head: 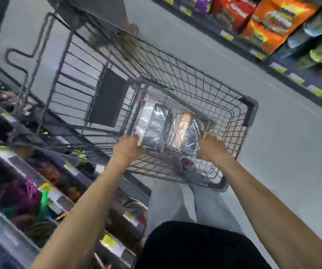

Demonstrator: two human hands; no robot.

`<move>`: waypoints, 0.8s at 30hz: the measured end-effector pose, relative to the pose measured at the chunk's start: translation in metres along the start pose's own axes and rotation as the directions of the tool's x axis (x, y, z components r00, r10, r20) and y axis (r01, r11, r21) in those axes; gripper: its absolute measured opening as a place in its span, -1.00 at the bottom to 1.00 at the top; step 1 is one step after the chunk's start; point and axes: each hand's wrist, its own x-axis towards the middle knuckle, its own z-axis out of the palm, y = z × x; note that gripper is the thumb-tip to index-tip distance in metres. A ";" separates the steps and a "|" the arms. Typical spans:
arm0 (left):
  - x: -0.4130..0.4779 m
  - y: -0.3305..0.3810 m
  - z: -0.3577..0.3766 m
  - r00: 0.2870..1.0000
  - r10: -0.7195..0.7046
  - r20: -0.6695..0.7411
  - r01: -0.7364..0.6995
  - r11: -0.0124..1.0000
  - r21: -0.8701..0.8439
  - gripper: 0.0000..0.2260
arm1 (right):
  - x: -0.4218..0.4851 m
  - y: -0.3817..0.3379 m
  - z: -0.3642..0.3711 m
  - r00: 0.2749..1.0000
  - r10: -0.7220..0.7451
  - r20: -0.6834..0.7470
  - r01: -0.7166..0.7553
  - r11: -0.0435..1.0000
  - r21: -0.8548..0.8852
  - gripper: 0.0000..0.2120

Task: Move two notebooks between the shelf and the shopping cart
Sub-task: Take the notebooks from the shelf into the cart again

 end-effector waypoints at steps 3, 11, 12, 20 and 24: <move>0.051 -0.017 0.012 0.994 0.007 0.111 -0.014 0.998 0.061 -0.62 | 0.033 -0.004 0.028 0.996 0.065 0.057 -0.073 0.985 0.159 -0.49; 0.147 -0.050 0.048 0.983 -0.037 0.183 0.035 0.999 0.014 -0.62 | 0.087 -0.002 0.084 0.967 0.231 0.108 -0.255 0.864 0.435 -0.49; 0.148 -0.047 0.046 0.983 -0.036 0.179 0.040 0.999 -0.020 -0.57 | 0.091 -0.002 0.087 0.953 0.284 0.101 -0.297 0.824 0.483 -0.44; 0.170 -0.050 0.077 0.961 -0.186 0.206 0.228 0.951 -0.207 -0.20 | 0.117 -0.014 0.115 0.852 0.522 0.048 -0.382 0.554 0.740 -0.31; 0.182 -0.055 0.091 0.947 -0.206 0.245 0.267 0.931 -0.249 -0.16 | 0.123 -0.021 0.129 0.804 0.594 -0.037 -0.360 0.535 0.764 -0.20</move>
